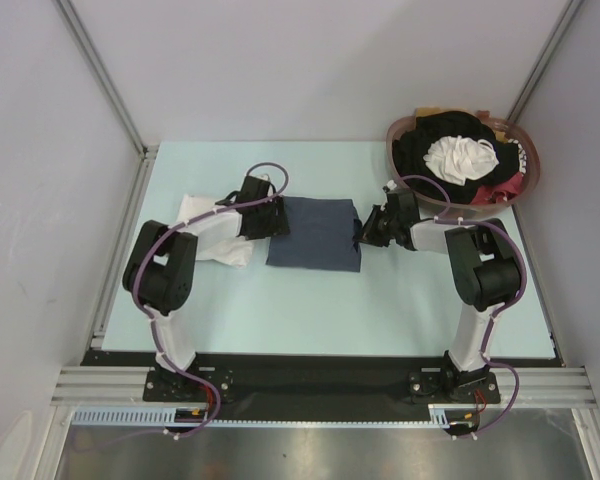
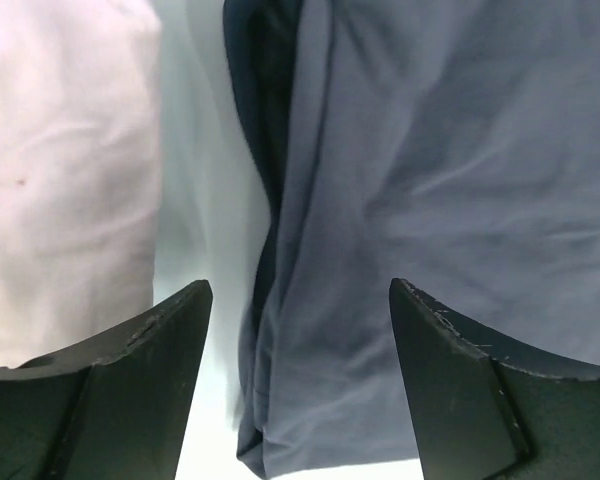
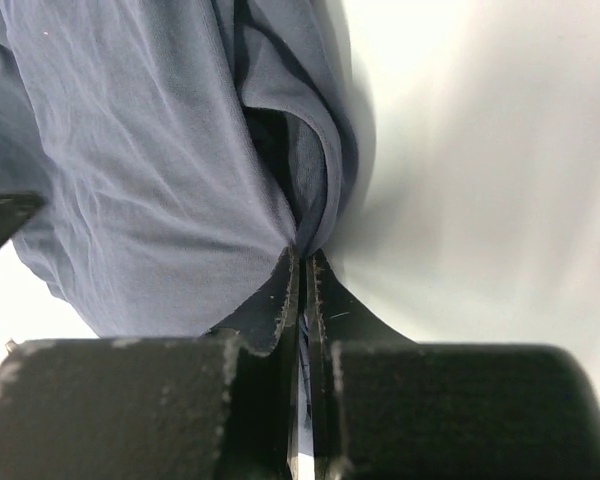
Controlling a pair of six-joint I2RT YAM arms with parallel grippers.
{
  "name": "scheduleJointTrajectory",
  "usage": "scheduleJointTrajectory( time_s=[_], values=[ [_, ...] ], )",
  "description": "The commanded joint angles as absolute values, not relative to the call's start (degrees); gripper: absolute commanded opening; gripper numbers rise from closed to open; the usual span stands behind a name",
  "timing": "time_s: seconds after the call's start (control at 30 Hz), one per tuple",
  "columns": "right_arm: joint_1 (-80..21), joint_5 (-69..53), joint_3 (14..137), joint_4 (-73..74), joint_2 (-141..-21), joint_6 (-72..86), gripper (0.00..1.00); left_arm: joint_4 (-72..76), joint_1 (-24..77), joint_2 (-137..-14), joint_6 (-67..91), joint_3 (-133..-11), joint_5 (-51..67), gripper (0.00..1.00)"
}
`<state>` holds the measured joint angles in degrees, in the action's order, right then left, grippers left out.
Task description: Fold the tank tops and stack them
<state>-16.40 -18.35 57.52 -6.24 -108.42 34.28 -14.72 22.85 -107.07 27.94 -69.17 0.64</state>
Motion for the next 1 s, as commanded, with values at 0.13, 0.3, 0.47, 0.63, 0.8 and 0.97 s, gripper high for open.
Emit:
scheduleJointTrajectory(
  time_s=[0.13, 0.3, 0.47, 0.63, 0.8, 0.97],
  values=[
    [-16.0, -18.8, 58.2, -7.1, -106.3, 33.6, 0.00, -15.5, 23.1, -111.5, 27.7, -73.7, 0.9, 0.69],
    [-16.1, -19.0, 57.9, -7.7, -106.0, 33.3, 0.00, -15.7, 22.9, -116.2, 27.9, -76.5, 1.1, 0.44],
    [-16.5, -18.4, 58.3, -7.5, -106.2, 33.0, 0.00, -14.8, 22.7, -117.7, 28.2, -77.4, 1.1, 0.17],
    [-17.7, -16.6, 59.1, -6.3, -105.3, 32.4, 0.00, -15.0, 22.8, -117.4, 27.3, -78.7, 1.7, 0.00],
    [-18.5, -14.9, 59.9, -4.8, -103.3, 32.6, 0.00, -16.0, 23.1, -114.5, 26.5, -78.3, 0.2, 0.00],
    [-18.9, -14.8, 60.0, -3.7, -103.8, 33.2, 0.49, -16.9, 23.1, -115.5, 26.1, -79.1, 0.5, 0.00]
  ],
)
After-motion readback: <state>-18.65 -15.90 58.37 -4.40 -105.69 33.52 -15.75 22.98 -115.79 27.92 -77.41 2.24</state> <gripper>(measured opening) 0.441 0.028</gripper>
